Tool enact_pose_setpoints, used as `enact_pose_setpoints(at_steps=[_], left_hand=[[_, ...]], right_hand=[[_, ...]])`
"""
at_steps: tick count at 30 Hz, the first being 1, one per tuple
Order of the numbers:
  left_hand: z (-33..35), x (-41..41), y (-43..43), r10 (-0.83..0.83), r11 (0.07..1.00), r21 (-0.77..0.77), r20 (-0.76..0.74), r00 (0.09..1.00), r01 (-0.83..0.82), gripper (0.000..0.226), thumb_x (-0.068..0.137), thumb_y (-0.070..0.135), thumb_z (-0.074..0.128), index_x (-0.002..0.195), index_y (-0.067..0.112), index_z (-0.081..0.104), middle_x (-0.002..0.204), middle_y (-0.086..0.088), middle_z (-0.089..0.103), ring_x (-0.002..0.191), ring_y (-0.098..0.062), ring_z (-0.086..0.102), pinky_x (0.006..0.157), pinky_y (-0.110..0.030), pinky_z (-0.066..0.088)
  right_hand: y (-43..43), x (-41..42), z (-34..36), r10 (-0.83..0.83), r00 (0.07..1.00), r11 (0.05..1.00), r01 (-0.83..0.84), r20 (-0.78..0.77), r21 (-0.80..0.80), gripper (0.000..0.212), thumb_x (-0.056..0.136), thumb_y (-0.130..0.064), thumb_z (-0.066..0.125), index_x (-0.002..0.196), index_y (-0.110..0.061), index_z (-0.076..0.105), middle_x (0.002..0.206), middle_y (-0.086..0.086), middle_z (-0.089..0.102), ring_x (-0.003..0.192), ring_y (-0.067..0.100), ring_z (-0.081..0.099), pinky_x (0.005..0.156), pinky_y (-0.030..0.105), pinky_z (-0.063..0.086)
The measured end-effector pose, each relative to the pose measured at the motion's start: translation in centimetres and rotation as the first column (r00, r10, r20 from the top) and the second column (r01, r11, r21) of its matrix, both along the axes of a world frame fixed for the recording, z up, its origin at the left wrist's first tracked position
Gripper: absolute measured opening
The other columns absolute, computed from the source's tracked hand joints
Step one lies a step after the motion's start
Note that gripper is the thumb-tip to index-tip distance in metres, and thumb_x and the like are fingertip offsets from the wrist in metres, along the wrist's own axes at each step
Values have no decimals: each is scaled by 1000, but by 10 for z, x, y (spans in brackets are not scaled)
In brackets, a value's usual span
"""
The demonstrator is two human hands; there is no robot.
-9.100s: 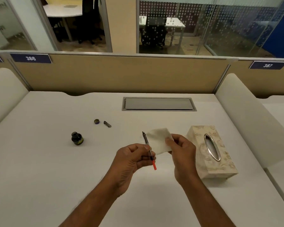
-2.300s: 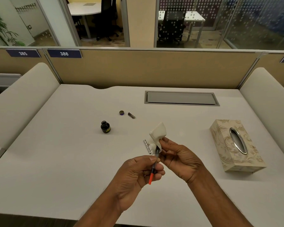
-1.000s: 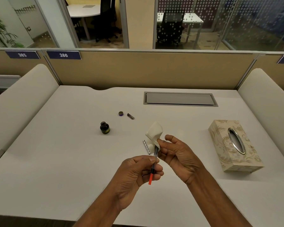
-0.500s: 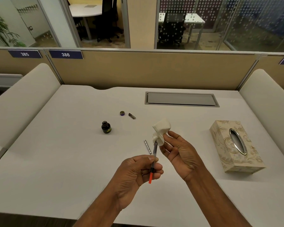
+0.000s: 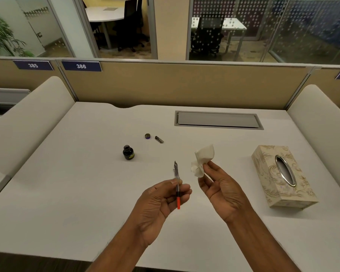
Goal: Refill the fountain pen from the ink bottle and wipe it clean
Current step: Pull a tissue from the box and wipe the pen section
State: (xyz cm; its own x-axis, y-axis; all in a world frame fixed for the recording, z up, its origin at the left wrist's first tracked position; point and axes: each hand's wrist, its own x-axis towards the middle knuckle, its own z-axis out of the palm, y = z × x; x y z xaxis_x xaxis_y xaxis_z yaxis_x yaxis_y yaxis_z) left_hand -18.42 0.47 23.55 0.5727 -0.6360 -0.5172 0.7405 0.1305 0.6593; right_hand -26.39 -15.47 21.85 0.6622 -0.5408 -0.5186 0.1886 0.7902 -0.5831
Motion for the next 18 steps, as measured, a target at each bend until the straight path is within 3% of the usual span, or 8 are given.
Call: enact_pose_setpoints(at_steps=[6,10,14,18], left_hand=[[-3,7,-3,65,991,-108,-112,992,-78,22,83,8,69,100,-5,73,123,-29,70,113,-40,71,96,-50,56],[-4,10,-5,29,982,-177,-162,986,-58,21,85,11,68,102,0,71,129,-26,68,121,-42,66,98,-57,54],[-8,13,-8,28,977,-203,-167,986,-62,20,84,13,68,99,3,78,127,-25,70,118,-40,68,102,-64,48],[-9,10,-6,40,977,-201,-153,987,-71,19,86,13,67,99,4,79,122,-21,73,111,-37,71,107,-57,48]], right_hand=[[19,-13,6,120,992,993,-120,48,-5,42,81,-5,69,123,-8,67,118,17,74,97,25,72,73,26,62],[33,-19,8,195,981,975,-195,-13,-108,32,88,-4,67,119,-10,69,112,17,76,96,26,71,76,30,60],[42,-19,5,127,975,942,-176,-182,-287,27,89,-2,68,114,-8,70,95,17,76,86,25,72,75,31,61],[47,-16,8,105,985,959,-137,-138,-248,25,90,-1,66,113,-9,71,95,17,76,82,22,73,72,27,62]])
